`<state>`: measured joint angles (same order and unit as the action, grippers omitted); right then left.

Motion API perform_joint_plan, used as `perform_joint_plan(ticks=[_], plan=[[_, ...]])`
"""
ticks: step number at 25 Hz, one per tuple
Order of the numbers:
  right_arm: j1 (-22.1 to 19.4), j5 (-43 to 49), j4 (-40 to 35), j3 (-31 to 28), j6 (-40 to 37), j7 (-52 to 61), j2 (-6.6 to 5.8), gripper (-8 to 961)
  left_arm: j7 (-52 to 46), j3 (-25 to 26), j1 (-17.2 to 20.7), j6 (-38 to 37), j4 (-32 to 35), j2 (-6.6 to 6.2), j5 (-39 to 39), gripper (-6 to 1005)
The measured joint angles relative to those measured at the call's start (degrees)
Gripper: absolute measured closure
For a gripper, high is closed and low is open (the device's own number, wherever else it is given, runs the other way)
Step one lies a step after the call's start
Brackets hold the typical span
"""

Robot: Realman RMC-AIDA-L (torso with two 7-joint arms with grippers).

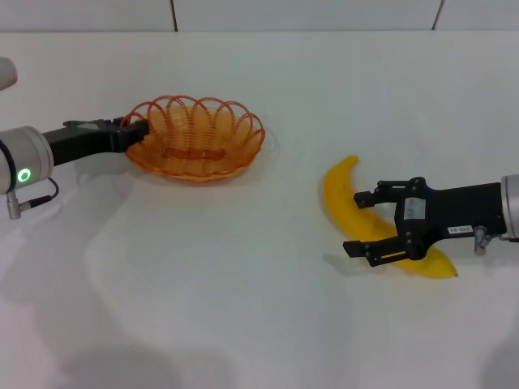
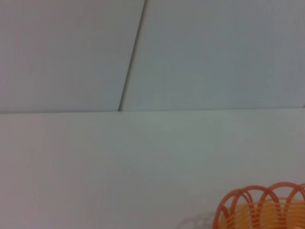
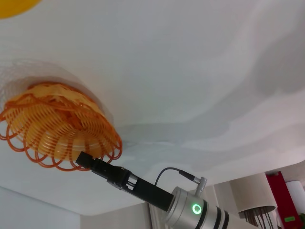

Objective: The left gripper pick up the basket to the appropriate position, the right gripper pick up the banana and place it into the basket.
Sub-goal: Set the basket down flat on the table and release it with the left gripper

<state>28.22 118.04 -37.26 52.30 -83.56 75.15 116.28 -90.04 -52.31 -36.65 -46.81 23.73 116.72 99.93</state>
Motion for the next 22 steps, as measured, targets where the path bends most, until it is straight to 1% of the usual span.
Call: perform_joint_plan(ticks=[5,10,16,22], plan=[[0.0,0.0,0.0,0.0,0.2,0.0,0.00,66,0.6,-0.1,0.0,-0.1,0.0,0.00,0.0,585],[0.0,-0.1,0.0,-0.3,0.2,0.0,0.07,66,6.6,-0.2,0.6,-0.1,0.2,0.15,-2.7,360],[-0.4,-0.4,0.0,-0.6,0.3,0.0,0.09,66,12.9,-0.4,2.7,-2.0,1.3,0.00,-7.8,336],[-0.4,-0.5,-0.2,-0.6,0.3,0.0,0.10,66,19.6,-0.2,5.1,-5.9,2.9,-0.01,-10.4,332]])
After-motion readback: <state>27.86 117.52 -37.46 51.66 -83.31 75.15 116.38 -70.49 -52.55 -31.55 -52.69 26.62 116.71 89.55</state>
